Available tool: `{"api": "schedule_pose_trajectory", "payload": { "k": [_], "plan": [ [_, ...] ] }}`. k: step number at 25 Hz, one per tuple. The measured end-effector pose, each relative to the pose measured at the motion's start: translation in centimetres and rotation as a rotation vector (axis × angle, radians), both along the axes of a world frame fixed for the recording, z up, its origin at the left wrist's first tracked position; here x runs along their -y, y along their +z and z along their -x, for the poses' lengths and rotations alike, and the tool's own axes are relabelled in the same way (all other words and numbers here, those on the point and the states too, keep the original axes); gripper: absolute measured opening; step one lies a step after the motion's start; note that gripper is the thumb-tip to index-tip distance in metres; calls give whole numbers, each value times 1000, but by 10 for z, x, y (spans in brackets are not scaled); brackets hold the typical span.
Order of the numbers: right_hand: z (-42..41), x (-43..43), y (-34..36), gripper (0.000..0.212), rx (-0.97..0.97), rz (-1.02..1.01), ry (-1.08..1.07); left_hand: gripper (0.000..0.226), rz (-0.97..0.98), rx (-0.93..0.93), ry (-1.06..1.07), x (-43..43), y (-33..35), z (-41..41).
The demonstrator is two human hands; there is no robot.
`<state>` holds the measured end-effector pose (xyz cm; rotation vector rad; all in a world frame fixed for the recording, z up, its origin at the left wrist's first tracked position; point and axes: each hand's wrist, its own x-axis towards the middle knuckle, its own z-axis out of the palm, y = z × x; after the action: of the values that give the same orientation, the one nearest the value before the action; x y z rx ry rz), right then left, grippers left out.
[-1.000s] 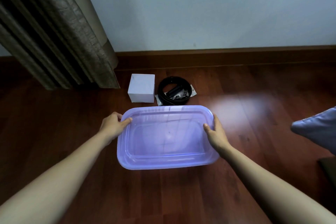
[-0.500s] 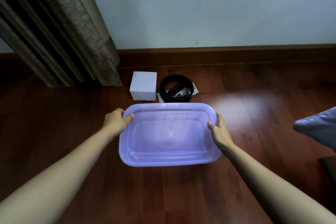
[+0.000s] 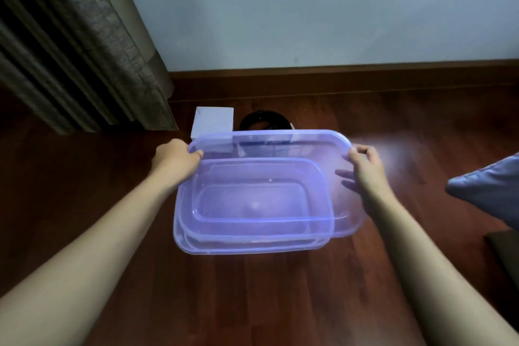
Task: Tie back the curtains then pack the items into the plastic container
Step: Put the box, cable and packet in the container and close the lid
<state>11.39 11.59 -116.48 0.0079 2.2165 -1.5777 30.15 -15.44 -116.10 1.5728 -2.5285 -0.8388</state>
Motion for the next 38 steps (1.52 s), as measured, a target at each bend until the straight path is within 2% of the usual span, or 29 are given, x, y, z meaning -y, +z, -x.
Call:
{"api": "schedule_pose_trajectory", "payload": {
  "k": [2,3,4,6,8,10,16,21,24,28,30,31,33,36,38],
  "plan": [
    [24,-14,13,13,148,149,-42,36,-66,-244,18,-4,14,2],
    [33,-23,15,18,214,245,-102,39,-92,-321,34,-3,15,0],
    [38,-32,12,25,284,346,-172,44,-83,-309,21,-2,11,-3],
    [37,-45,-4,32,367,515,-346,53,-26,-65,-66,2,-14,-17],
    [33,-56,-26,30,345,629,-525,64,-74,178,-145,1,-40,-31],
    [33,-63,-45,31,287,701,-658,66,-145,240,-167,-2,-56,-40],
    [29,-52,-74,23,134,688,-967,51,-156,187,-98,2,-63,-49],
    [24,-39,-84,33,134,541,-1001,49,-189,138,-59,4,-68,-51],
    [27,-41,-94,41,154,357,-998,64,-199,59,-9,3,-67,-50],
    [35,-50,-104,49,204,69,-916,56,74,-205,16,4,-49,-30],
    [31,-45,-96,48,120,-132,-801,53,137,-272,-33,11,-46,-10],
    [27,-38,-92,47,8,-197,-674,54,150,-271,-73,15,-46,2],
    [10,-20,-84,50,-209,-249,-268,62,158,-198,-140,23,-51,26],
    [-22,11,-77,64,-276,-291,285,77,98,-39,-133,38,-64,53],
    [-36,20,-81,73,-340,-432,475,84,21,42,-89,45,-74,66]
  ]
}}
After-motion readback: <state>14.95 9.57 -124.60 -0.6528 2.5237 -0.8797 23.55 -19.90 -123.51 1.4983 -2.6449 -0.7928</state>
